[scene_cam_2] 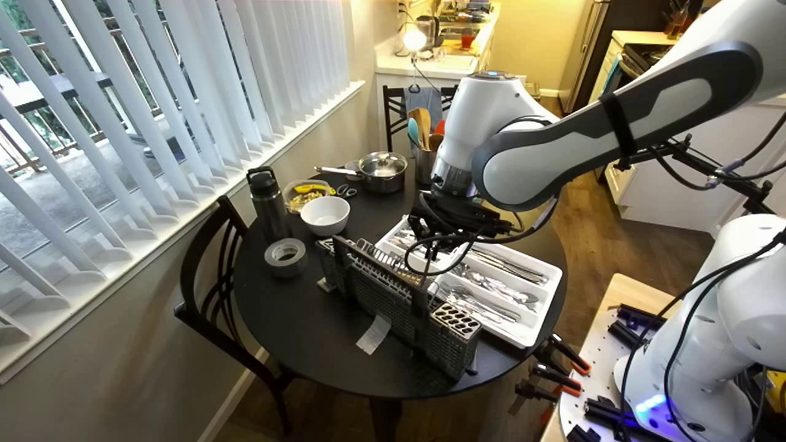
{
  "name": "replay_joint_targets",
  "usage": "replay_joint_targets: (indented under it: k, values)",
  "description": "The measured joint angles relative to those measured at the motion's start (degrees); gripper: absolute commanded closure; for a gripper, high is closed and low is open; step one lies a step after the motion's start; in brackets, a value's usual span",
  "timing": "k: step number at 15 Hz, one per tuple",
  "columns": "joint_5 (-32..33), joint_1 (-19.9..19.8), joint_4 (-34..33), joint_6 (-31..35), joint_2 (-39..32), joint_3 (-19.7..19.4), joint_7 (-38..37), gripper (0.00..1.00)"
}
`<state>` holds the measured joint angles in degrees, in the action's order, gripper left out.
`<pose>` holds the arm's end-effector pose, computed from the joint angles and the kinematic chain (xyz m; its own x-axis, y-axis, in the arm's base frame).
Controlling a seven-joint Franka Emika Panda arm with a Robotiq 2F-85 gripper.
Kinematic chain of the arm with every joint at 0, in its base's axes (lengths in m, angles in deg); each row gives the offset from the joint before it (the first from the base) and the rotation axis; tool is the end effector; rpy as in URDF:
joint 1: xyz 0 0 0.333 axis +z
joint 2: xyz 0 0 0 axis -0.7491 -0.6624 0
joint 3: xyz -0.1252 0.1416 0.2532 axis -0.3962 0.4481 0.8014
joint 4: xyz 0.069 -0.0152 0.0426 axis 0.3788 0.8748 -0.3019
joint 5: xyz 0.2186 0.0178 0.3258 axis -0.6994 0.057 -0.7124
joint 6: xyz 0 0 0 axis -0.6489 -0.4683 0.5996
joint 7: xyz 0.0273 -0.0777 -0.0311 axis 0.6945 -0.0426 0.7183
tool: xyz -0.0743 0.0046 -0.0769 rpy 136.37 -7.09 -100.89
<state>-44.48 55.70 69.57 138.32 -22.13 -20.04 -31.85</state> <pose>0.4335 0.1368 0.3873 0.4560 -0.8884 -0.0525 -0.8784 -0.4399 -0.1869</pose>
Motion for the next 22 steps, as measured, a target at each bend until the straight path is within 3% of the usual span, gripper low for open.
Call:
replay_joint_targets:
  k: [3, 8, 12, 13, 14, 17, 22]
  values:
    - [1.7, -0.6, 0.1, -0.5, 0.6, 0.2, -0.7, 0.97]
    - [12.0, -3.4, -0.1, -1.2, -1.8, 1.4, -8.0, 0.97]
    - [13.2, -3.9, -1.7, -0.8, -5.9, 1.0, -8.6, 0.97]
    - [13.1, -3.8, -2.2, -0.8, -6.7, 0.9, -8.4, 0.65]
    - [12.8, -3.7, -2.7, -0.8, -7.4, 0.7, -8.0, 0.64]
    - [10.9, -3.0, -3.9, -0.8, -9.0, 0.0, -4.1, 0.47]
    - [-0.1, -1.7, -5.4, -2.7, -9.2, -1.5, 9.5, 0.16]
